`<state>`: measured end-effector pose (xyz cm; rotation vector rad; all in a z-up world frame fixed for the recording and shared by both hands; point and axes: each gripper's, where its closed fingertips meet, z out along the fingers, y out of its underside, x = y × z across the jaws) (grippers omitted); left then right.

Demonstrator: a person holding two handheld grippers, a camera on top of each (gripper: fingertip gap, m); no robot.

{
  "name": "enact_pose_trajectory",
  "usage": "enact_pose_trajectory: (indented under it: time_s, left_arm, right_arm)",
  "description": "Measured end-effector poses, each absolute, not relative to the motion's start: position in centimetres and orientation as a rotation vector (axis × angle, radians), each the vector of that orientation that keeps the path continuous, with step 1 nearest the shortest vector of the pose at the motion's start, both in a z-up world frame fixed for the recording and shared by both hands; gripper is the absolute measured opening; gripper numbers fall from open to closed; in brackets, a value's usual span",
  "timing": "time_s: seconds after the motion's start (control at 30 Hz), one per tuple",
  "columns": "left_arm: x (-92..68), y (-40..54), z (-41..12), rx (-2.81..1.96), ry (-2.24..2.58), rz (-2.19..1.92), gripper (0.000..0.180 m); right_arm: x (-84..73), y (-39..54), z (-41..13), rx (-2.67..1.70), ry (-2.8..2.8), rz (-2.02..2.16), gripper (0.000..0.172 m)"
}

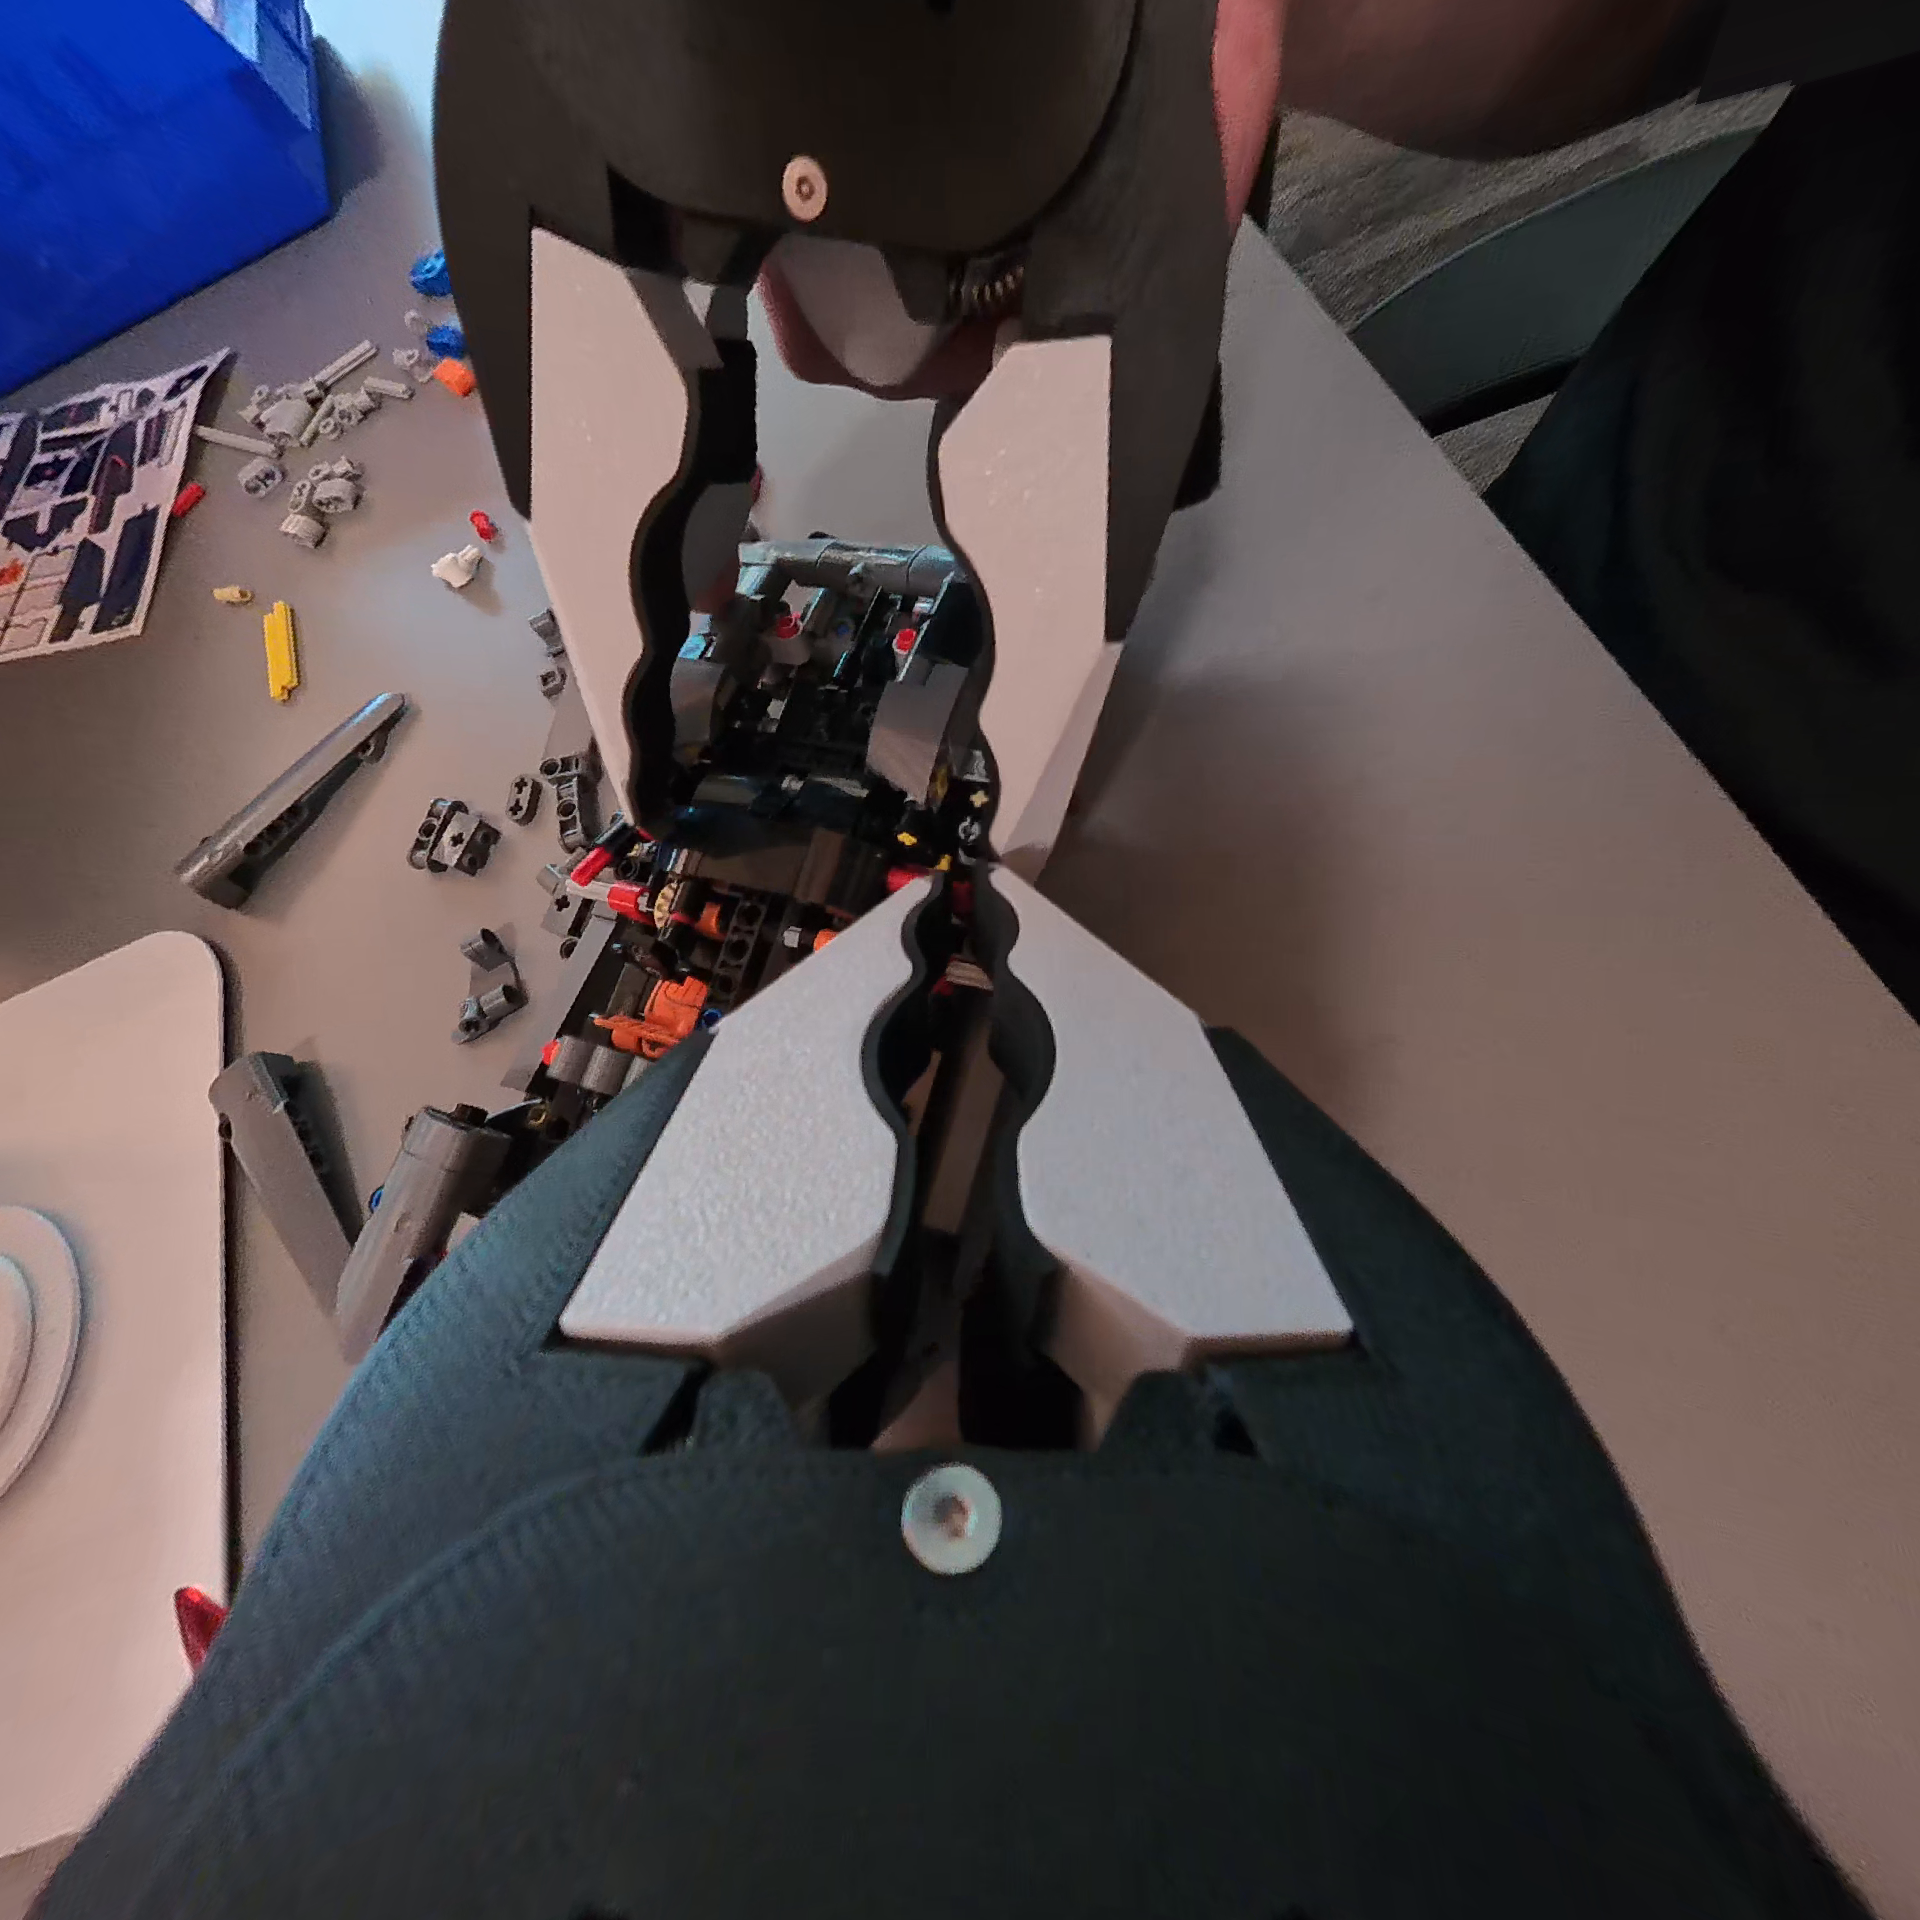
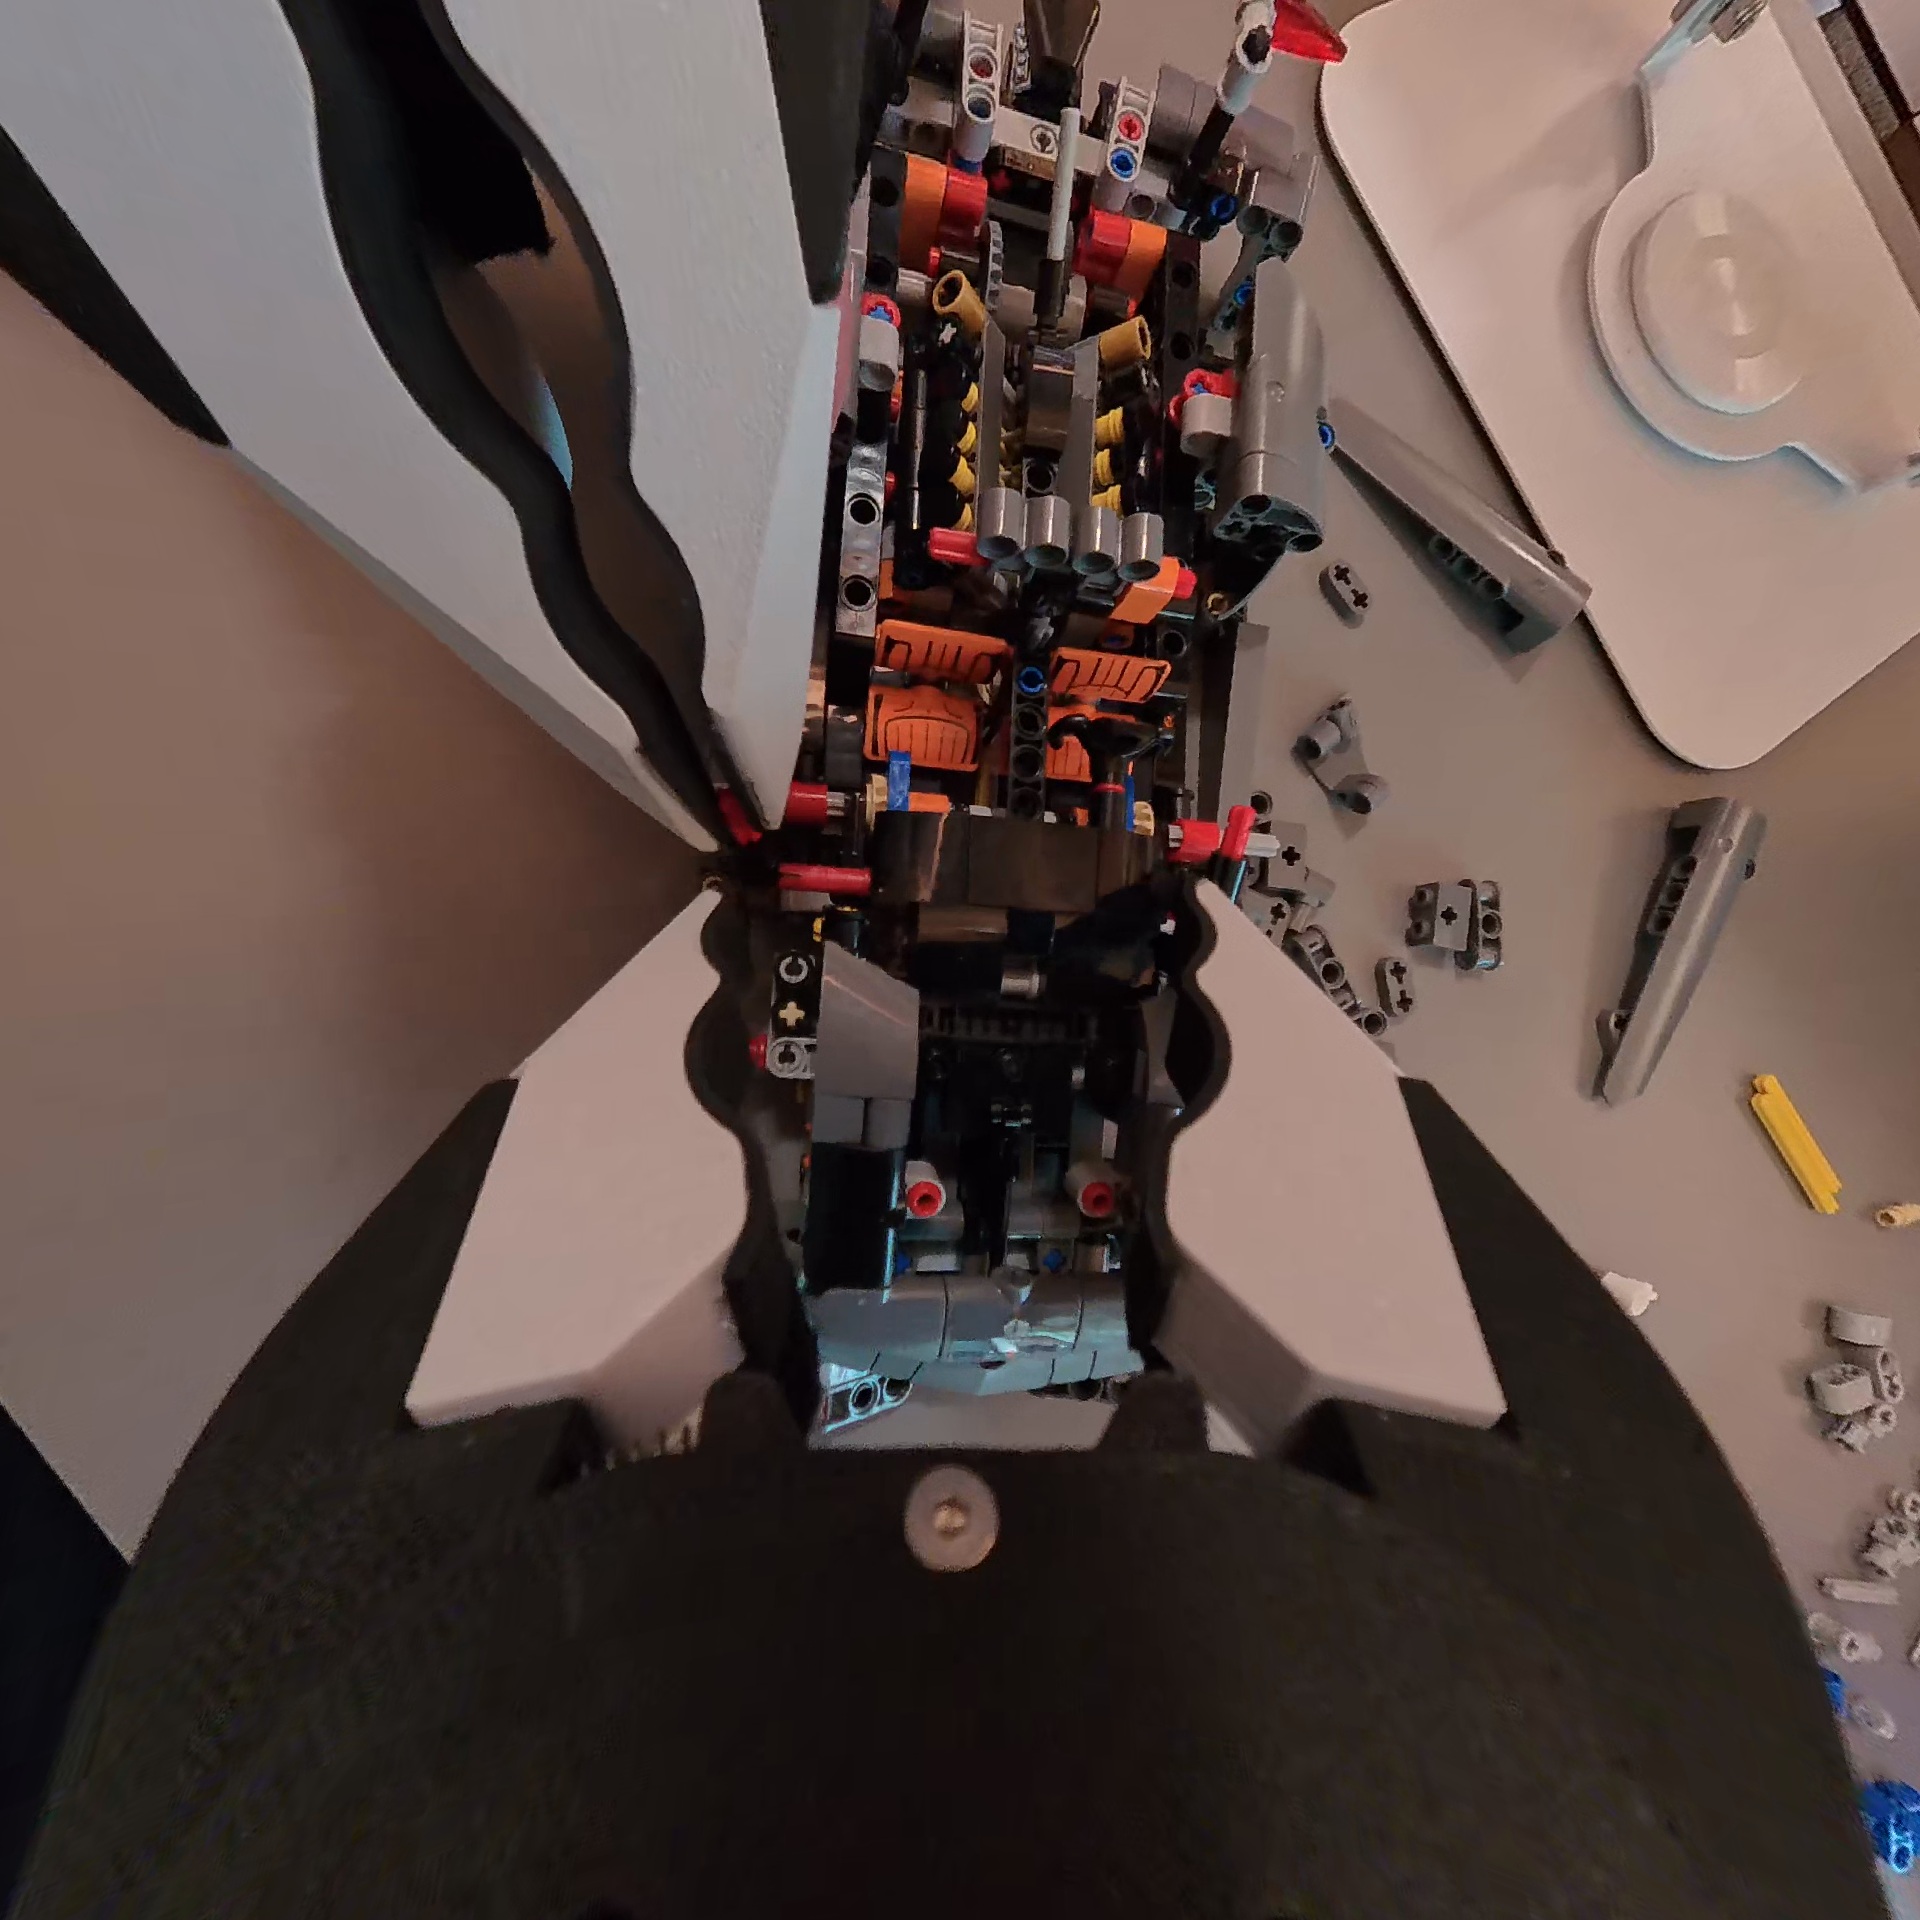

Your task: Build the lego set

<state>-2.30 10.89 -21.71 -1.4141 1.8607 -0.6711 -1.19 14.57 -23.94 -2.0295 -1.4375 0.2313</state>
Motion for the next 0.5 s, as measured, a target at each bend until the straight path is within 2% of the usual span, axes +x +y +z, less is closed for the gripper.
enact_pose_trajectory:
  time_s: [0.2,0.5]
  left_arm:
    - [-2.16,10.92,-21.69,-1.446,1.829,-0.684,0.002]
    - [-1.98,11.07,-21.58,-1.474,1.792,-0.709,0.001]
  right_arm:
    - [-1.36,14.44,-23.99,-2.023,-1.418,0.229,0.084]
    - [-1.31,14.53,-23.69,-2.009,-1.393,0.252,0.072]
